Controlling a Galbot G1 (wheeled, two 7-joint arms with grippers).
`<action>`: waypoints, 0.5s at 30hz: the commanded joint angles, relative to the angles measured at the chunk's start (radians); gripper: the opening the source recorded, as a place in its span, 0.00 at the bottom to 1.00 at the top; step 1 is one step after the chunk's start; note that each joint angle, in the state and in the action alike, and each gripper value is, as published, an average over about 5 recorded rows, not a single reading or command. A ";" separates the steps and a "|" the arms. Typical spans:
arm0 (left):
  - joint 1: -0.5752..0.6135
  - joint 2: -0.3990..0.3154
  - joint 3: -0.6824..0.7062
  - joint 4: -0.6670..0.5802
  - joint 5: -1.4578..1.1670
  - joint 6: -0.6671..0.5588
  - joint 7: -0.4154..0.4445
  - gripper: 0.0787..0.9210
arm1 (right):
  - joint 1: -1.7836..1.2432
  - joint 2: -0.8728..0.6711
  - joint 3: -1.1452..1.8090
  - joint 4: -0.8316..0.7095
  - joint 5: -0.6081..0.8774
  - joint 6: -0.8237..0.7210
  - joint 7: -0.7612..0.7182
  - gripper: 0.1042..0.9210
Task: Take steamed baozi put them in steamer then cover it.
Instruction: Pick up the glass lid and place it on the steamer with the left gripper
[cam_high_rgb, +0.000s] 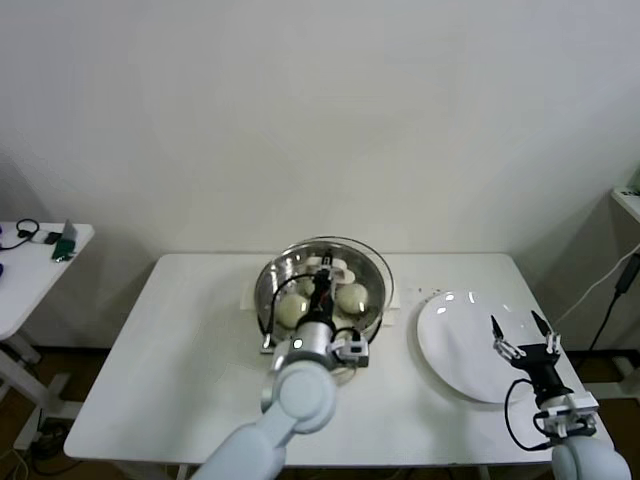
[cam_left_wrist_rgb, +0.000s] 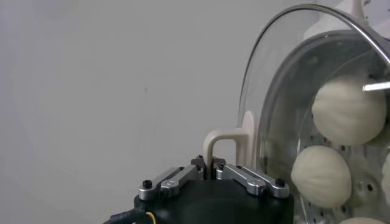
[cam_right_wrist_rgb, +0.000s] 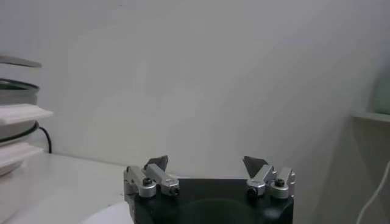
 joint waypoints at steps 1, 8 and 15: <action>-0.018 -0.029 0.019 0.062 0.043 -0.005 0.014 0.08 | -0.008 0.007 0.018 -0.001 -0.001 0.004 -0.003 0.88; -0.006 -0.028 0.005 0.074 0.055 -0.005 0.010 0.08 | -0.007 0.007 0.018 -0.003 -0.002 0.005 -0.005 0.88; -0.001 -0.019 -0.008 0.074 0.051 -0.002 0.001 0.08 | -0.007 0.009 0.018 -0.004 -0.004 0.007 -0.008 0.88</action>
